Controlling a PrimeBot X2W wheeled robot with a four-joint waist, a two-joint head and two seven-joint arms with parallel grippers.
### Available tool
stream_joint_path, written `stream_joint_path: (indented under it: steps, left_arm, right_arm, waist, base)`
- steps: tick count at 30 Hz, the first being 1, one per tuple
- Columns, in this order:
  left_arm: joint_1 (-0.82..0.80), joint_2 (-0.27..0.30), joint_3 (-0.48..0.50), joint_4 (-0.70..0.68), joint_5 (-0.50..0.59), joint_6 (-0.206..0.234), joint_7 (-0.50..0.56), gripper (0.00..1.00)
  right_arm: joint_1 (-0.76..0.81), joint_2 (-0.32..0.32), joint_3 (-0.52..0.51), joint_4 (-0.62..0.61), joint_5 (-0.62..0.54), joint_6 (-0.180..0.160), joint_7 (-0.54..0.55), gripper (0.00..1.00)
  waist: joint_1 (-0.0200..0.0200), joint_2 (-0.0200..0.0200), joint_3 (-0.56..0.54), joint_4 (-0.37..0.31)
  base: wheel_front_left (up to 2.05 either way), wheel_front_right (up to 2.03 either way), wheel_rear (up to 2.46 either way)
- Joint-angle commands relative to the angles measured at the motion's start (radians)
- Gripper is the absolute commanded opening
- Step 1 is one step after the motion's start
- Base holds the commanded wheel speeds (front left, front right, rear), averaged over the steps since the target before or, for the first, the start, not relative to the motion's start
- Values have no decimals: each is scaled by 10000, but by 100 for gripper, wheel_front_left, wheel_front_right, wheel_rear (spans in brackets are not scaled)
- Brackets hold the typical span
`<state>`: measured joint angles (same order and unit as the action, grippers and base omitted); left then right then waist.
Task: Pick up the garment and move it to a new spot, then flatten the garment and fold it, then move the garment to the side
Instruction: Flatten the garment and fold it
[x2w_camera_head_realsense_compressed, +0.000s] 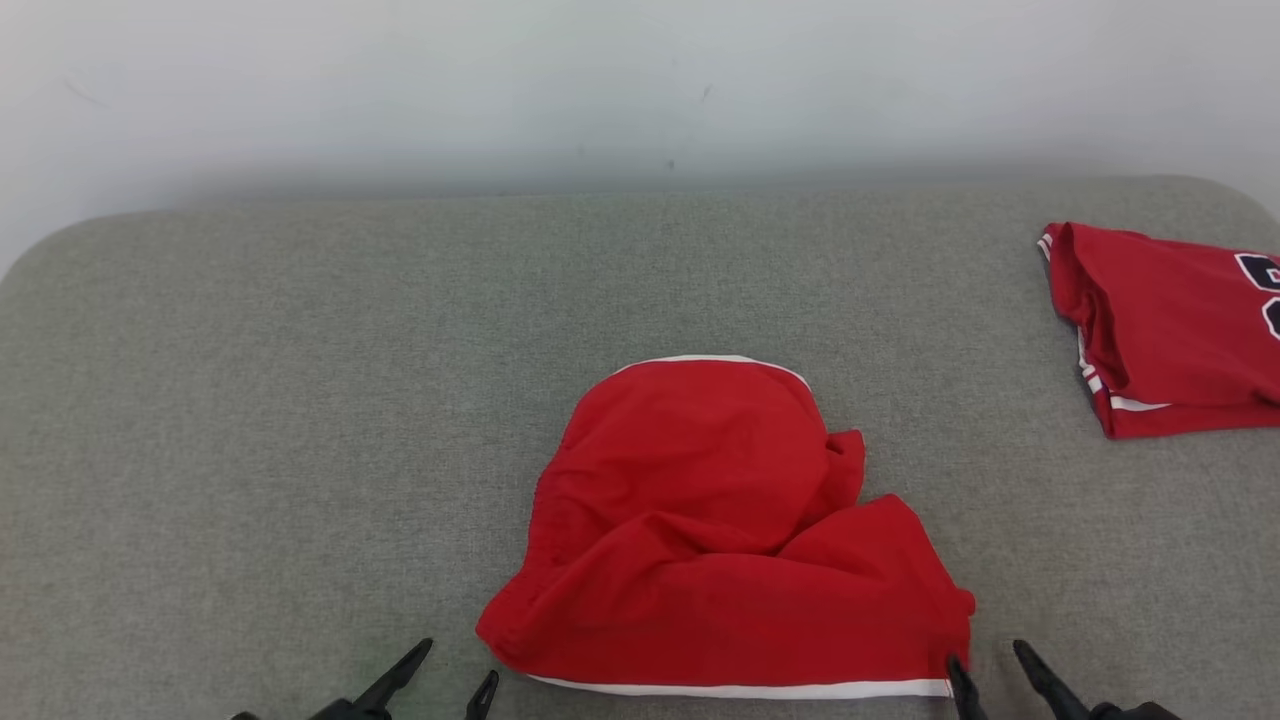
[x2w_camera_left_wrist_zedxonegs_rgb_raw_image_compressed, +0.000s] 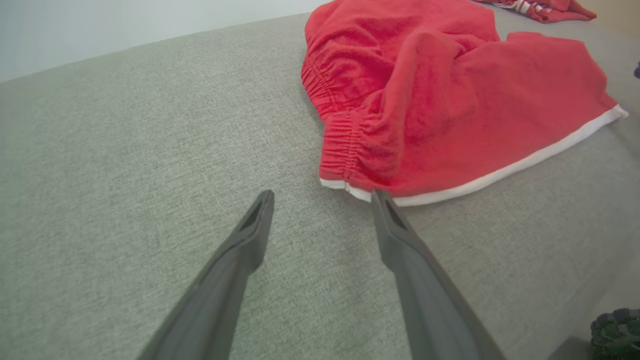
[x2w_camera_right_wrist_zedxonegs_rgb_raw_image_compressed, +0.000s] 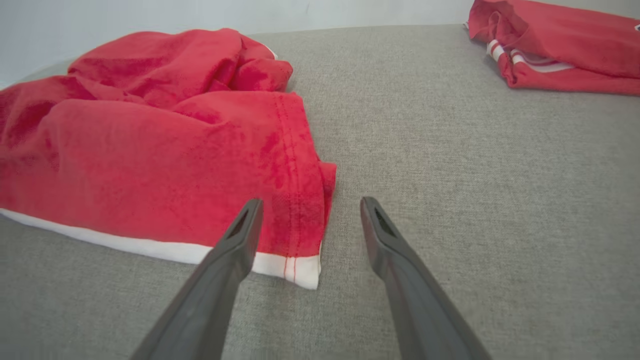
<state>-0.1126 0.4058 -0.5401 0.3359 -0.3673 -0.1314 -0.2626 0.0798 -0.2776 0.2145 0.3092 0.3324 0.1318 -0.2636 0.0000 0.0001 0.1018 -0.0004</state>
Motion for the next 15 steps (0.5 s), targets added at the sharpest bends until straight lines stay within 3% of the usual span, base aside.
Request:
stream_joint_path:
  steps: [1,15]
  left_arm:
    - [-310,164,-244,126,-131,23,-28,100]
    - [-2096,1013,-2521,939,-673,23,-28,100]
  right_arm:
    - [-156,-58,151,117,148,-28,-7,100]
    - [-958,52,1362,1514,854,-28,-6,100]
  waist:
    - [0,-1,123,-101]
    - [0,-1,431,-363]
  base:
    - [0,0,0]
    - [0,0,0]
